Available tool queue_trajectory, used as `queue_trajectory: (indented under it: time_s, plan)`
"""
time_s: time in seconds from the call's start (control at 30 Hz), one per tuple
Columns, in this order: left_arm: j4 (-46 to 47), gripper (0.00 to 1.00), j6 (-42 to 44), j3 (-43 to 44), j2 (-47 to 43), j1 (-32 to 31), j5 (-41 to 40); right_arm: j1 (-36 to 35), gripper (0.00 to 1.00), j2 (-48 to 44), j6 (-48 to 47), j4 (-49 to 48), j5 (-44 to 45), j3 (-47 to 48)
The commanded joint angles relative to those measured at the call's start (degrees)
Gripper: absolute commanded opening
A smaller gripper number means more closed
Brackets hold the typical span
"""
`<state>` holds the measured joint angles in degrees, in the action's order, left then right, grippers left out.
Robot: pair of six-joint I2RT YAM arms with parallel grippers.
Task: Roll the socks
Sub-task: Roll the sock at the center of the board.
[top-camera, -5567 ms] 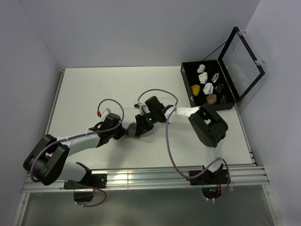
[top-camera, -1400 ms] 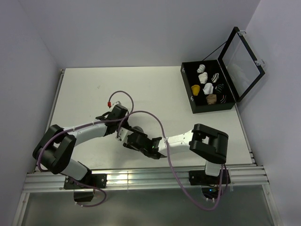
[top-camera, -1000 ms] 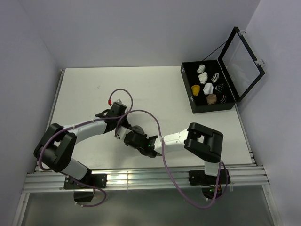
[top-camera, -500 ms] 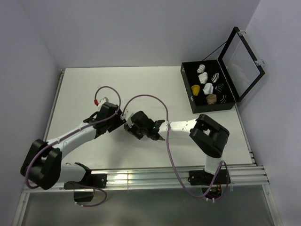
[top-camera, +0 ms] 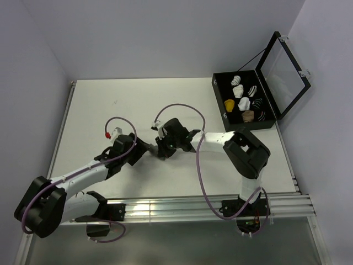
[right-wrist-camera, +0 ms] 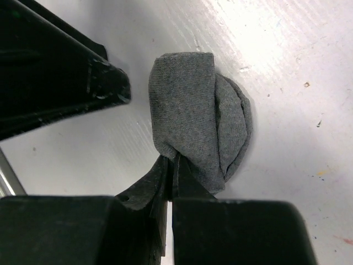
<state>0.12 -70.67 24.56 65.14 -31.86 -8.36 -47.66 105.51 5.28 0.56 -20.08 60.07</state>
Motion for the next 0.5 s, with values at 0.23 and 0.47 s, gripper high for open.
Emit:
queue_trajectory:
  time_s: [0.23,0.47]
  plan:
    - [12.1,0.73,-1.8,0.1,6.9,-1.0,-1.4,3.1,0.0,4.9,3.4,7.1,-11.2,1.4]
    - [13.6,0.7,-2.5,-0.2,10.4,-1.6,-0.8,5.3,0.0,6.1,5.6,5.8,-14.6,1.4]
